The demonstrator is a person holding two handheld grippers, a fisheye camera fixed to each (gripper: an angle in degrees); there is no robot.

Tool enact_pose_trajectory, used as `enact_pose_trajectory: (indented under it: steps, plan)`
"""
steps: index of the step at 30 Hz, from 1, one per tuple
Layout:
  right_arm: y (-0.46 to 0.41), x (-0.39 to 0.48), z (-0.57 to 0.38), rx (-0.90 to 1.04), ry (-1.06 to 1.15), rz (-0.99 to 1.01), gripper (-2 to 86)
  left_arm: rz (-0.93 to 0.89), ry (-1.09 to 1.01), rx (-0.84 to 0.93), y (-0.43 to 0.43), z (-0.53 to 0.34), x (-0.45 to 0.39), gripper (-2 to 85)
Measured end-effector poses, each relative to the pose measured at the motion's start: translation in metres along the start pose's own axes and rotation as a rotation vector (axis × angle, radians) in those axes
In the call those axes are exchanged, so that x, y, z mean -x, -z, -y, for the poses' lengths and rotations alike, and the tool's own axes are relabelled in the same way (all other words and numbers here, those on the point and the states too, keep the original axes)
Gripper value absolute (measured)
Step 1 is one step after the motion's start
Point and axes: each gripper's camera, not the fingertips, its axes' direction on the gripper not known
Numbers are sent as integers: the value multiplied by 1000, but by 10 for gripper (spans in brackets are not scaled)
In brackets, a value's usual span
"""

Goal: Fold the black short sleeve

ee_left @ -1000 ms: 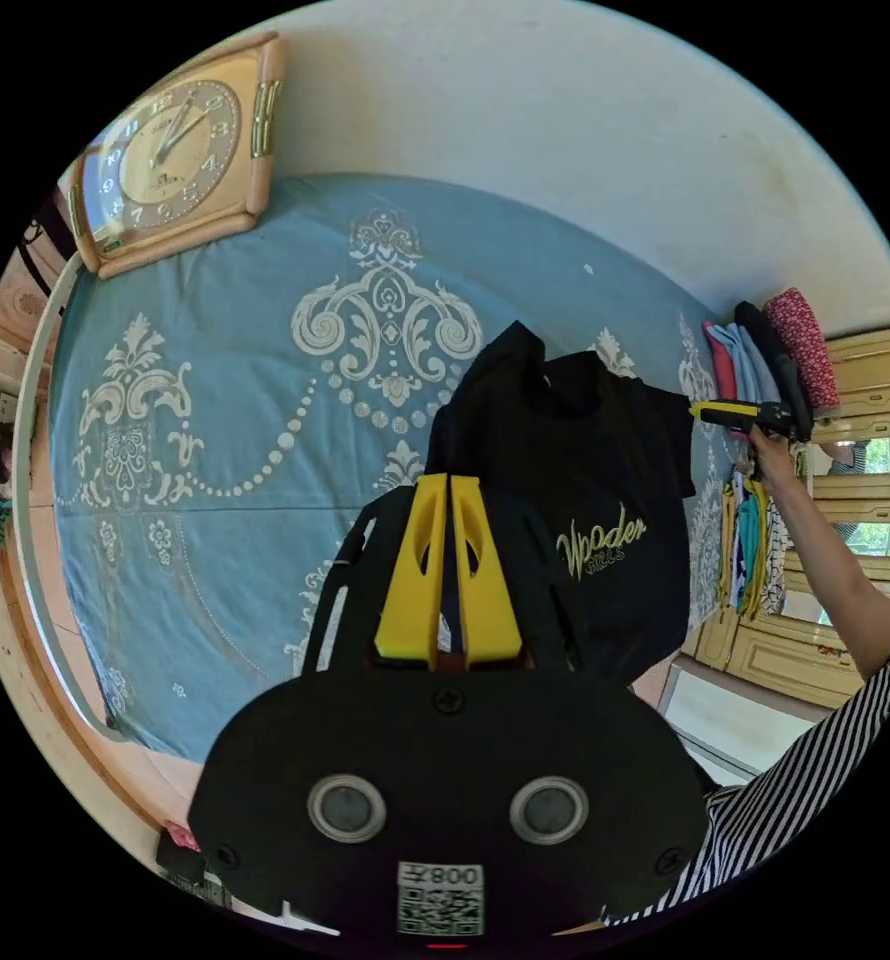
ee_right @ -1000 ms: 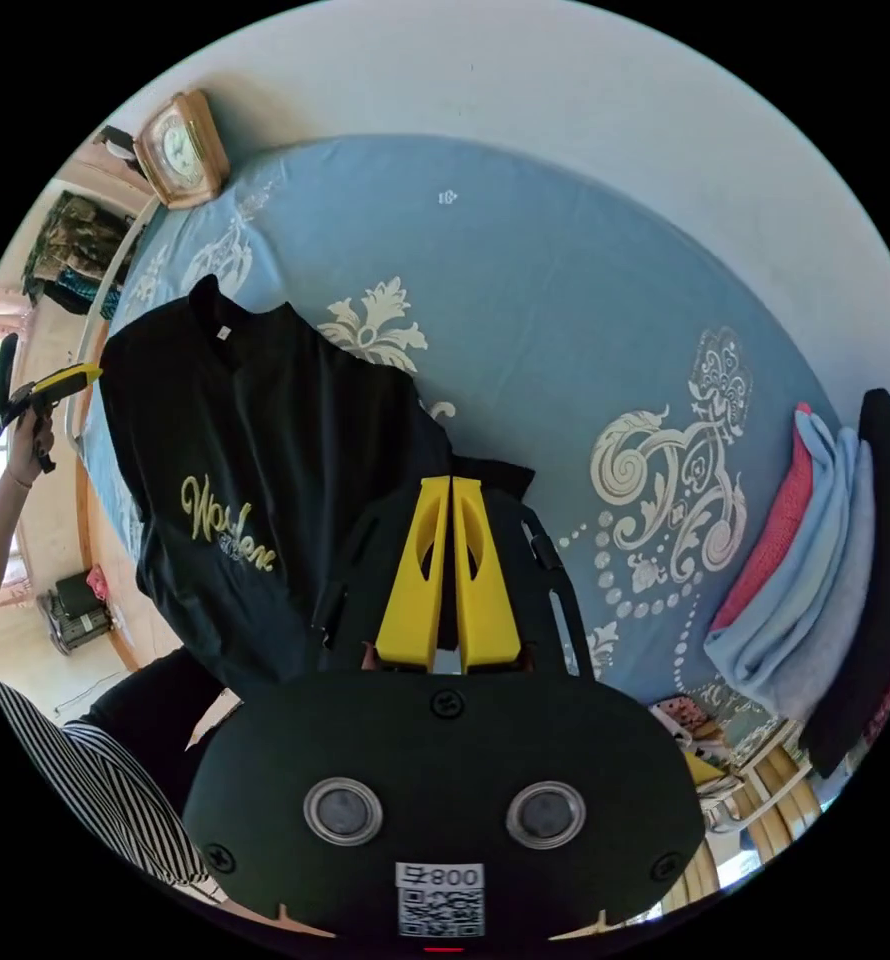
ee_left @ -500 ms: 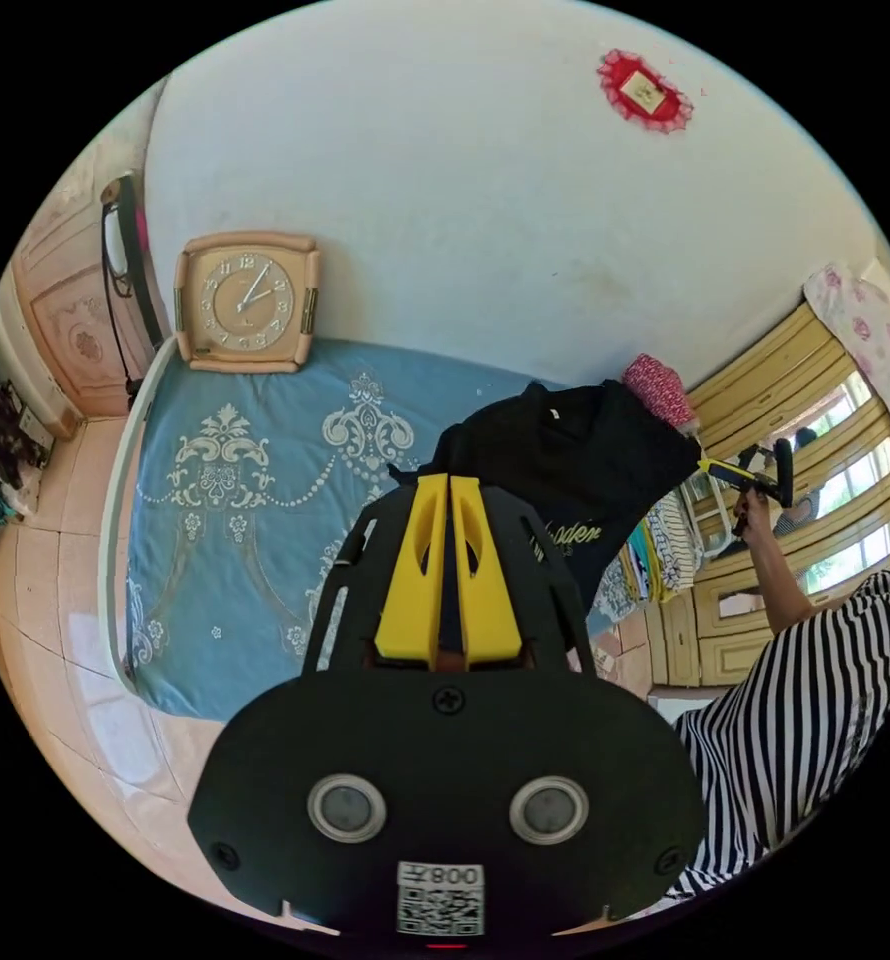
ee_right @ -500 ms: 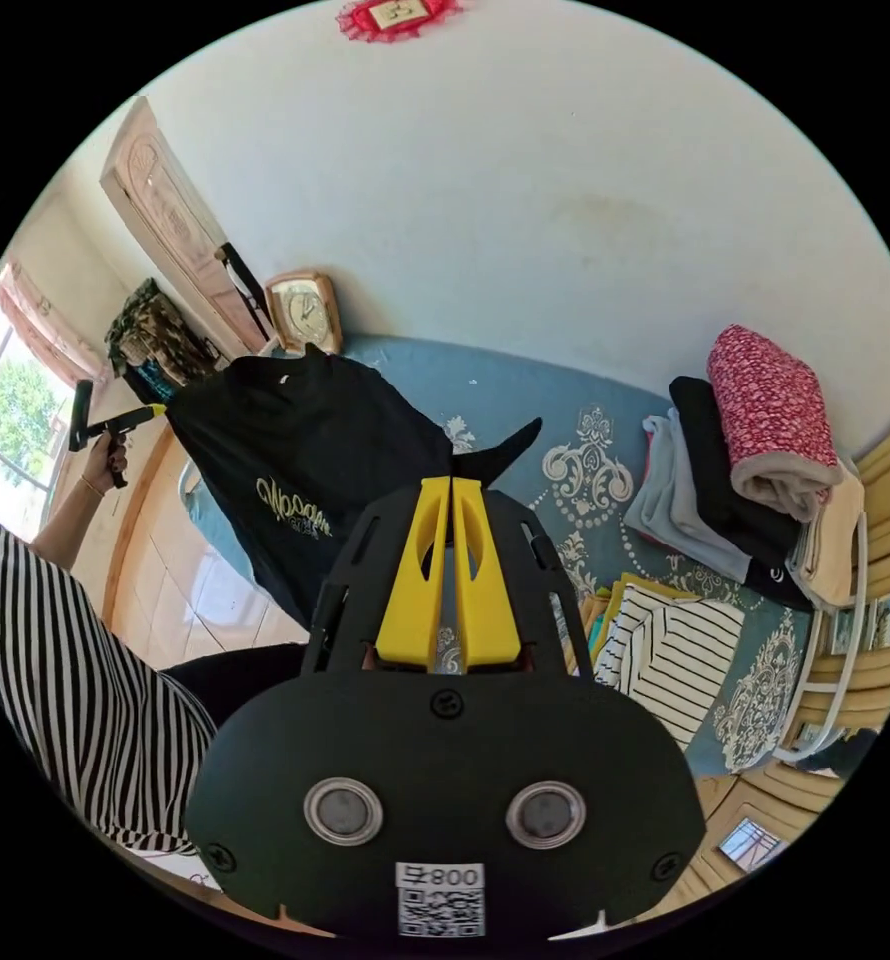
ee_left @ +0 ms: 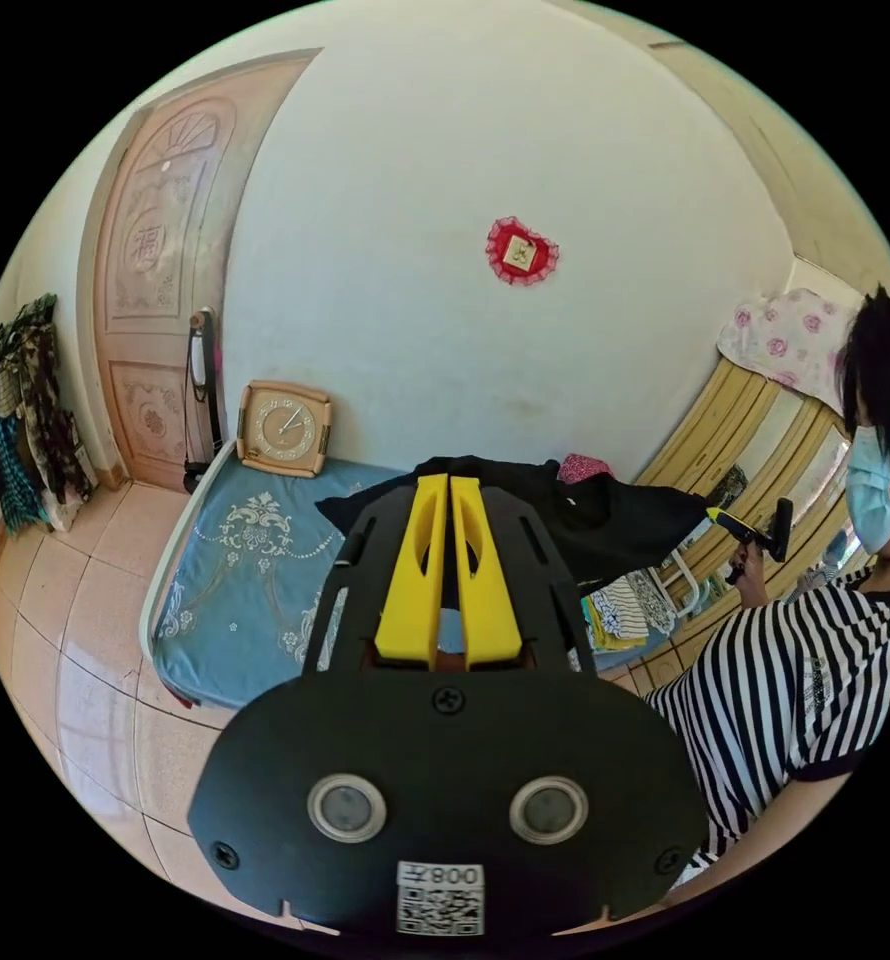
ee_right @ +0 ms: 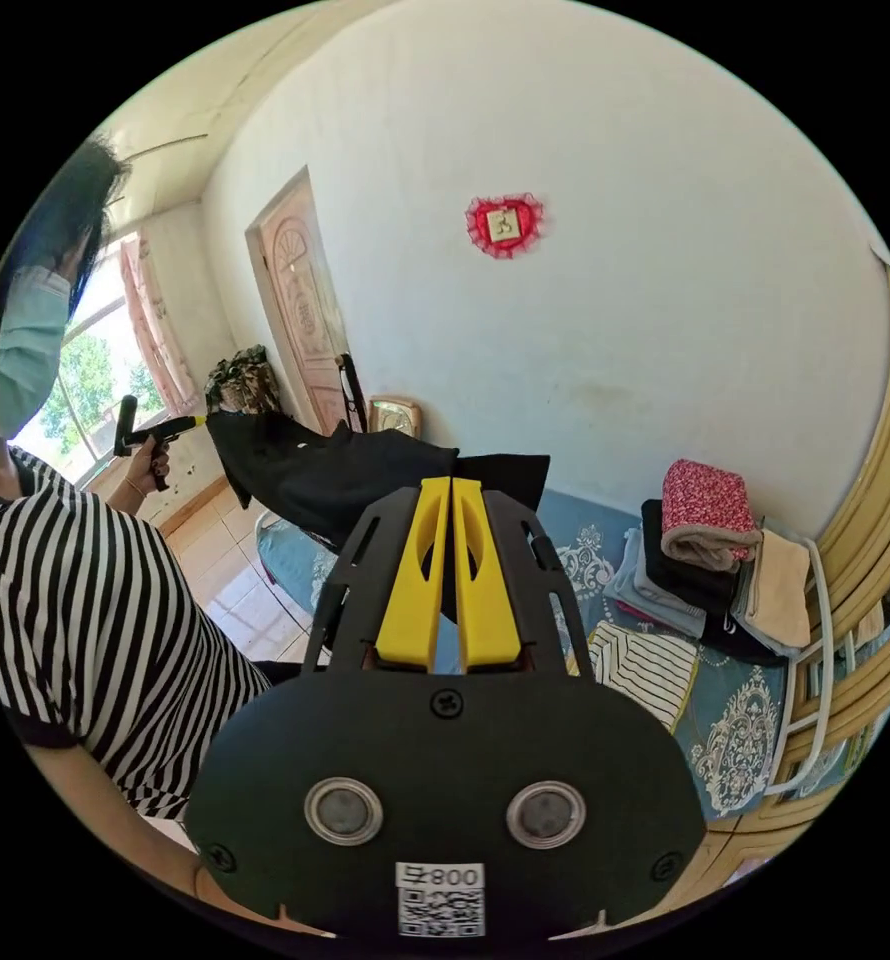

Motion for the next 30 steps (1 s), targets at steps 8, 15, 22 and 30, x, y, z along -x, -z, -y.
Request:
enact_pose_trajectory:
  steps: [8, 15, 22, 30]
  plan:
    - [110, 24, -14, -131, 110, 34, 1, 37, -66, -120, 76, -36, -43, 3]
    - [119, 5, -21, -107, 109, 46, 1, 69, -88, -106, 64, -31, -44, 3]
    - [23, -77, -14, 65, 9, 77, 3, 18, -39, 92, -67, 13, 11, 5]
    - [-185, -228, -6, 386, -169, 18, 10, 20, 14, 345, -303, 69, 99, 24]
